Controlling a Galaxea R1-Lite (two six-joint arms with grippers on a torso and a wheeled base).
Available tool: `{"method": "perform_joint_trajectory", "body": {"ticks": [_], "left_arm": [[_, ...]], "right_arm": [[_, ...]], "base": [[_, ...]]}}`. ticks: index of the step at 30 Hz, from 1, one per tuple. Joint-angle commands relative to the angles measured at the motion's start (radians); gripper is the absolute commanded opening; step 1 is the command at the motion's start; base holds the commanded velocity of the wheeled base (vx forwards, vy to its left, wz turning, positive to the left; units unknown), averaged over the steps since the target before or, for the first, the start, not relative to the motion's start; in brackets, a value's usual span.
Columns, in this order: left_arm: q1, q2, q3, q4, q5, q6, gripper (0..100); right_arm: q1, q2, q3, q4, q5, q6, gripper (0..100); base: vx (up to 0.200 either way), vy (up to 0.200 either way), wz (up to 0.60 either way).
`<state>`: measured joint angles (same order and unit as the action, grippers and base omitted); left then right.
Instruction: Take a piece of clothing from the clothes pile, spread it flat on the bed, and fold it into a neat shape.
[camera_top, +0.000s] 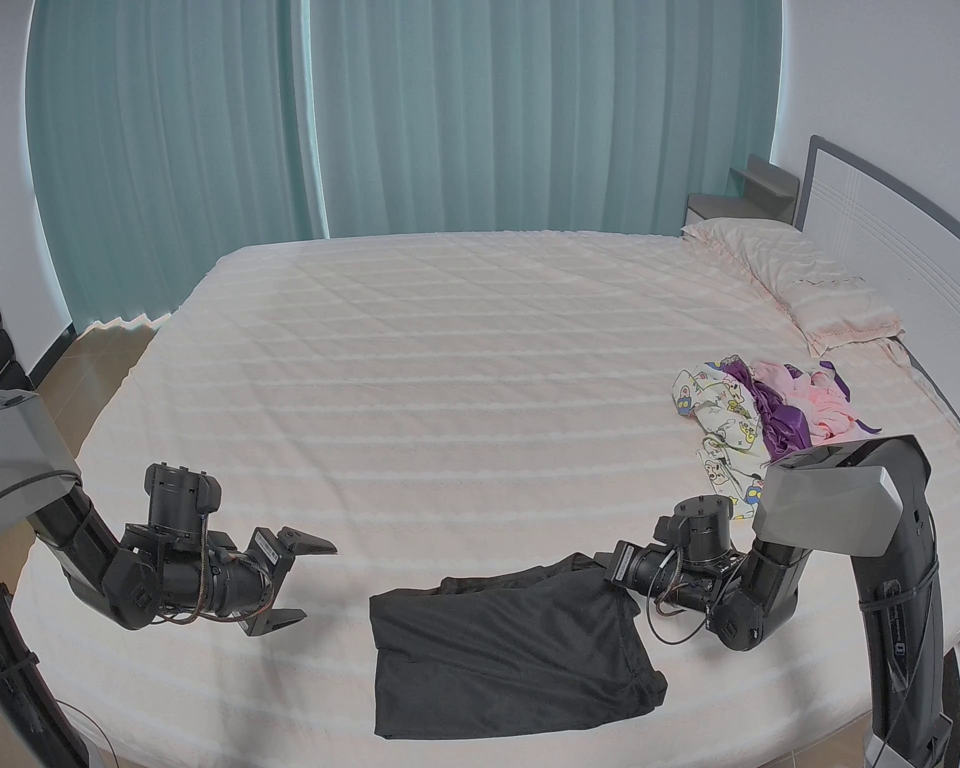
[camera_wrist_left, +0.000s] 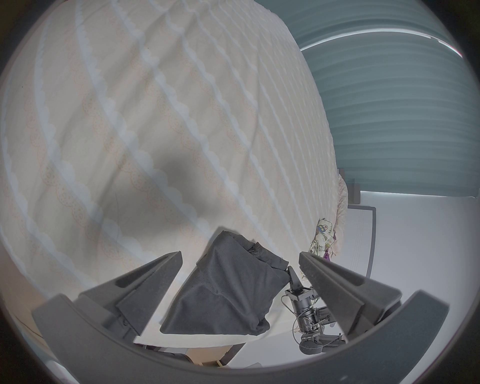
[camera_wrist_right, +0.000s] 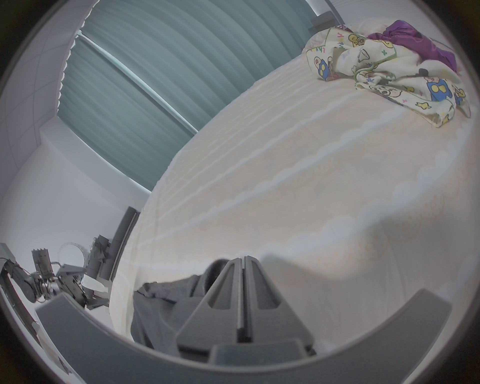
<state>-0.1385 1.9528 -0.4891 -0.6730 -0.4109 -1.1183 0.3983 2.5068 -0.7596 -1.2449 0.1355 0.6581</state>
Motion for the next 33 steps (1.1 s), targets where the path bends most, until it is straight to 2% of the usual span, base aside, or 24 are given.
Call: {"method": "perform_joint_trajectory", "body": {"ticks": [1, 31, 32, 33], "left_arm": [[0.0, 0.002, 0.0, 0.0, 0.0, -0.002, 100], [-0.001, 0.002, 0.0, 0.0, 0.0, 0.0, 100], [-0.001, 0.002, 0.0, 0.0, 0.0, 0.0, 100], [-0.001, 0.002, 0.0, 0.0, 0.0, 0.0, 100]], "right_arm": [[-0.006, -0.008, 0.006, -0.033, -0.002, 0.017, 0], [-0.07, 0.056, -0.132, -0.044, 0.007, 0.017, 0], [-0.07, 0.056, -0.132, -0.044, 0.007, 0.017, 100], [-0.072, 0.058, -0.13, -0.044, 0.009, 0.017, 100]], "base": [[0.0, 0.0, 0.0], [0.0, 0.0, 0.0], [0.0, 0.0, 0.0], [0.0, 0.0, 0.0]]}}
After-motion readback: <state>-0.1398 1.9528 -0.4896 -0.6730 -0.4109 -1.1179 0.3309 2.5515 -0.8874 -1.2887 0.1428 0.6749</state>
